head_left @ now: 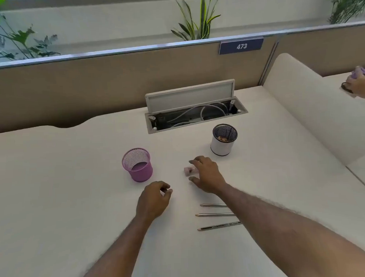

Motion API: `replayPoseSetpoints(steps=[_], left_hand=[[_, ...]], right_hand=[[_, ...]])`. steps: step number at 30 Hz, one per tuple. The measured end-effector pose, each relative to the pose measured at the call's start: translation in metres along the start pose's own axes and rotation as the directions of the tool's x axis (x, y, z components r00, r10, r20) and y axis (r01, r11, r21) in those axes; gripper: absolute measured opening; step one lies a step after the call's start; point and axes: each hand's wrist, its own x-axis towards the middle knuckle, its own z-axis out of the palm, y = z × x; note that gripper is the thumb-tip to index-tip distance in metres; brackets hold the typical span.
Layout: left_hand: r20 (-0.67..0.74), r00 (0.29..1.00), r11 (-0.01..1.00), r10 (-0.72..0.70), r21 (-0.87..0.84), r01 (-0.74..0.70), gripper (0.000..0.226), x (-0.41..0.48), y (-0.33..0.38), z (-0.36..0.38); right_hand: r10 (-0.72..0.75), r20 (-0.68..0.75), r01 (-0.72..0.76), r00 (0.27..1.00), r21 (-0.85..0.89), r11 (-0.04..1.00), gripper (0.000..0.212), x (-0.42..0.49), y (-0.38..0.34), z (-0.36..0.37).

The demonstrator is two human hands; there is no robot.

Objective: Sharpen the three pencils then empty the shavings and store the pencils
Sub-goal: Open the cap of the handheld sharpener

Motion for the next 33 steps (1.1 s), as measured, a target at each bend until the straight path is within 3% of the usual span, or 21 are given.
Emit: replayPoseSetpoints(steps=[3,6,13,18,23,28,33], left_hand=[[-0.010,1.000,1.000,-0.021,-0.023,0.021,0.015,0.004,0.000,0.002],[-0.001,1.000,0.999,-0.030,-0.031,0.030,0.015,0.006,0.002,0.004],[0.000,0.998,0.992,-0.062,-0.113,0.062,0.012,0.014,0.009,0.009],[0.001,0.997,0.944,-0.073,-0.322,0.069,0.014,0.017,0.017,0.011],[0.087,0.989,0.775,-0.116,-0.615,0.145,0.029,0.014,0.034,0.010],[0.082,0.997,0.759,0.008,-0.649,0.048,0.022,0.004,0.033,0.005],[0.031,0.999,0.735,0.033,-0.678,-0.004,0.022,-0.007,0.033,0.002]], right_hand=[[-0.021,0.061,0.025,0.998,-0.056,0.998,0.050,0.008,0.000,0.001],[-0.013,0.048,0.016,0.999,-0.062,0.998,0.036,0.015,-0.001,0.003],[0.013,0.020,-0.012,1.000,-0.055,0.998,0.027,0.021,-0.004,0.004],[0.037,-0.020,-0.032,0.999,0.215,0.976,0.025,0.011,-0.014,0.001],[-0.005,-0.090,0.041,0.996,0.403,0.914,0.024,-0.011,-0.029,-0.001],[-0.051,-0.076,0.079,0.996,0.439,0.895,0.021,-0.026,-0.035,-0.004],[-0.057,-0.053,0.076,0.997,0.515,0.854,0.021,-0.038,-0.041,-0.005]])
